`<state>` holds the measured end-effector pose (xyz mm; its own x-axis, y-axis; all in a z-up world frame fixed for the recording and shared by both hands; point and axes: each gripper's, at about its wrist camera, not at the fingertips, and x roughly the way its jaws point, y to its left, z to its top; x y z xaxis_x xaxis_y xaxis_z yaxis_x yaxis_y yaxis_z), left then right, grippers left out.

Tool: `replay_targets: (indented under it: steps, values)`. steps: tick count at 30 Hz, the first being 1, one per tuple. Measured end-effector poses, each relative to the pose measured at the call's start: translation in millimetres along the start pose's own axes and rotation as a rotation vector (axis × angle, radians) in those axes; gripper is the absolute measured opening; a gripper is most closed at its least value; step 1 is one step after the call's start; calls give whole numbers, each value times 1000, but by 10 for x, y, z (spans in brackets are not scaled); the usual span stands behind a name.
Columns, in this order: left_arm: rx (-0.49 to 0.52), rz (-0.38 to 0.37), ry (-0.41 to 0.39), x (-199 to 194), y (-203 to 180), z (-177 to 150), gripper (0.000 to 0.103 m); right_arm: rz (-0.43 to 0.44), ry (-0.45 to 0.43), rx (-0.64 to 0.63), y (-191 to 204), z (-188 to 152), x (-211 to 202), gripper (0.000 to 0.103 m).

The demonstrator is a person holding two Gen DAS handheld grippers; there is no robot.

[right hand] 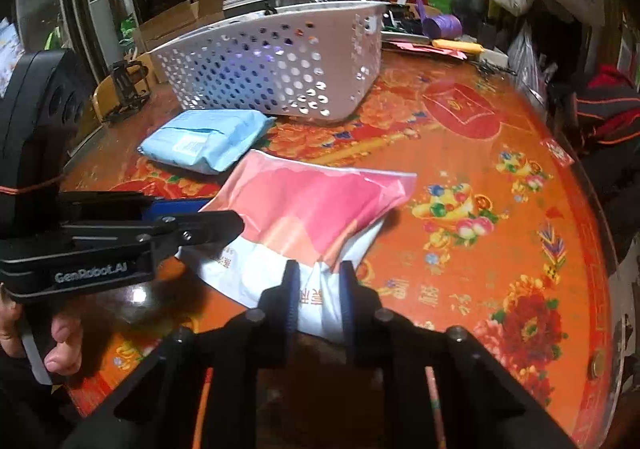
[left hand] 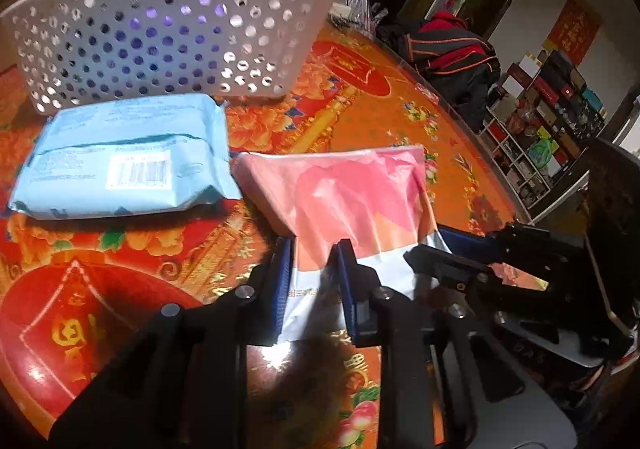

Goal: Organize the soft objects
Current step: 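Grasp the pink-and-white bag with both tools, then lift the pink bag with both tools, lower it into the basket, release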

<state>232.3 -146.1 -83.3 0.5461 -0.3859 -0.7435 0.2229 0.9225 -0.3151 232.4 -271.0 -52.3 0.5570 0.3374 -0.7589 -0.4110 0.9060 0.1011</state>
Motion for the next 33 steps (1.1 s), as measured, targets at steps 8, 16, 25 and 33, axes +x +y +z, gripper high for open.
replay_targets:
  steps: [8, 16, 25, 33]
  values:
    - [45, 0, -83, -295, -20, -73, 16, -21, -51, -16, 139, -23, -131, 11]
    - [74, -23, -201, -833, -81, -48, 16, -41, -162, -56, 364, 137, -533, 11]
    - [84, -8, -327, -1557, 77, 369, 16, -44, -287, -132, 692, 875, -888, 11]
    - [98, 47, -417, -2003, 349, 1237, 16, -55, -340, -159, 851, 1868, -773, 11]
